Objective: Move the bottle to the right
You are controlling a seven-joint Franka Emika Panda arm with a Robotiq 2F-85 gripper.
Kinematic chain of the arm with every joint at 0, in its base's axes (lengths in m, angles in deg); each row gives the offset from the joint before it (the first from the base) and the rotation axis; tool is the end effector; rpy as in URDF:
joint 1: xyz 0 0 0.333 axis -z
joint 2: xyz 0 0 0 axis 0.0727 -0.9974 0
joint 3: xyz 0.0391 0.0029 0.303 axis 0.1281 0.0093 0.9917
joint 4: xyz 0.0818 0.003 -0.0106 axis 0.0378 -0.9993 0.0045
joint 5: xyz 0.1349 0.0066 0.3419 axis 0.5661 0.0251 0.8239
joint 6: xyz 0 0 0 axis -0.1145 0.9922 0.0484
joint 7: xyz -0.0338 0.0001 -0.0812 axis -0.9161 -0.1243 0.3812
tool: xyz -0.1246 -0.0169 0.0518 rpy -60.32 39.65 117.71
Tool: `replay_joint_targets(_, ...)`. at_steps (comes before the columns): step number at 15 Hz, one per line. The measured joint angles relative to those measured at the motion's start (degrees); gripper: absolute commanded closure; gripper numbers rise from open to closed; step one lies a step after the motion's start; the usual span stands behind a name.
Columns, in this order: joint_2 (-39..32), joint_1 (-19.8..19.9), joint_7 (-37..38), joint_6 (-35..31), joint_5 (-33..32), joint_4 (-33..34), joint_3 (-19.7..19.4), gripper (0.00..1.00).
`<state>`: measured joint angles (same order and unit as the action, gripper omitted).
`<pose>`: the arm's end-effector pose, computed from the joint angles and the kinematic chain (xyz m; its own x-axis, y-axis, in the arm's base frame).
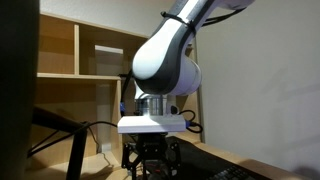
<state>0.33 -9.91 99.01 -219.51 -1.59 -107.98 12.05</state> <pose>0.4471 0.2023 0.2577 0.8224 -0.5660 -0.0578 -0.5679 -0.8227 -0.0249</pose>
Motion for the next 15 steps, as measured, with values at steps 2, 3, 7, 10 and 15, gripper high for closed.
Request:
replay_joint_targets(2, 0.05, 0.04, 0.05, -0.02, 0.14, 0.01, 0.0, 0.0)
replay_joint_targets(3, 0.05, 0.04, 0.35, -0.31, -0.27, 0.02, 0.0, 0.0)
replay_joint_targets(7, 0.05, 0.04, 3.09, -2.02, -3.05, 0.04, -0.28, 0.0)
replay_joint_targets(10, 0.05, 0.03, 3.21, -2.13, -3.11, 0.04, -0.3, 0.0)
replay_joint_targets(15, 0.01, -0.01, 0.72, 3.69, 1.68, 0.18, 0.21, 0.0)
